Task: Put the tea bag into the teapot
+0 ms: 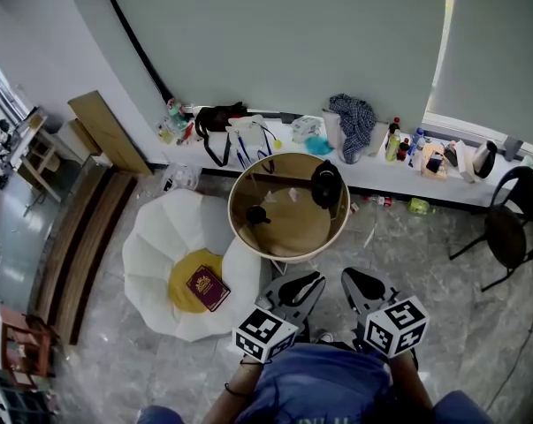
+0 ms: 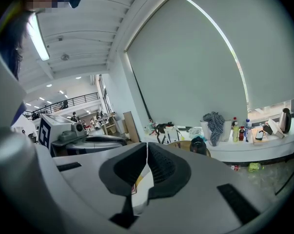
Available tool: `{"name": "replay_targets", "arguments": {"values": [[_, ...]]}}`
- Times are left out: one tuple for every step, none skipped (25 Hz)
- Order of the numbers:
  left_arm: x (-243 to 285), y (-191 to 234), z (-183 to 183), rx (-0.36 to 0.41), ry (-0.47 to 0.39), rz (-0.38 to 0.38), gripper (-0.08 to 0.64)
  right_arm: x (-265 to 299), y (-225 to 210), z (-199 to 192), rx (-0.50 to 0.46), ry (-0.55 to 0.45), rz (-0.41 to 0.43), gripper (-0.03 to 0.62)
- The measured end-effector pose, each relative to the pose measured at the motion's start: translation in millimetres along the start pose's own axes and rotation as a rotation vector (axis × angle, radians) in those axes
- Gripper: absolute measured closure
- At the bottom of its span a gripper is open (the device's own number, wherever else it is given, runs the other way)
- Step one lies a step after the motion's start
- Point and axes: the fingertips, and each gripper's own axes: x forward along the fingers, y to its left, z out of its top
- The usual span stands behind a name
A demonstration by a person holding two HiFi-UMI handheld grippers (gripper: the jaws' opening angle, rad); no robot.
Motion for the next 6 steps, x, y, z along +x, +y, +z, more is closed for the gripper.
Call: {"name": "replay_targets", "arguments": {"values": [[0.0, -1.1, -0.4, 0.001, -0.001, -0.001, 0.523, -0.5, -0.5, -0.2, -0.002, -0.001, -0.001, 0.569], [-0.1, -1.7, -1.1, 0.004, -0.002, -0.001, 0.523, -0.7, -1.0, -0.5, -0.005, -0.003, -0.001, 0.569], [-0.2, -2.0, -2.0, 0.006, -0.002, -0.001, 0.523, -0.8, -1.2, -0.7, -0.008, -0.006, -0.002, 0.569], [-0.5, -1.9, -2.9, 0.009, -0.003, 0.0, 0.523, -0.9, -1.4, -0.7, -0.01, -0.009, -0.002, 0.569], [-0.6, -1.7, -3.6, 0.011, -0.003, -0.001, 0.523, -1.1, -1.5, -0.5, -0.014, -0.013, -0.003, 0.569], [-0.8, -1.4, -4.3, 0.014, -0.003, -0.001, 0.523, -1.3, -1.7, -0.3, -0.017, -0.017, -0.004, 0.569]]}}
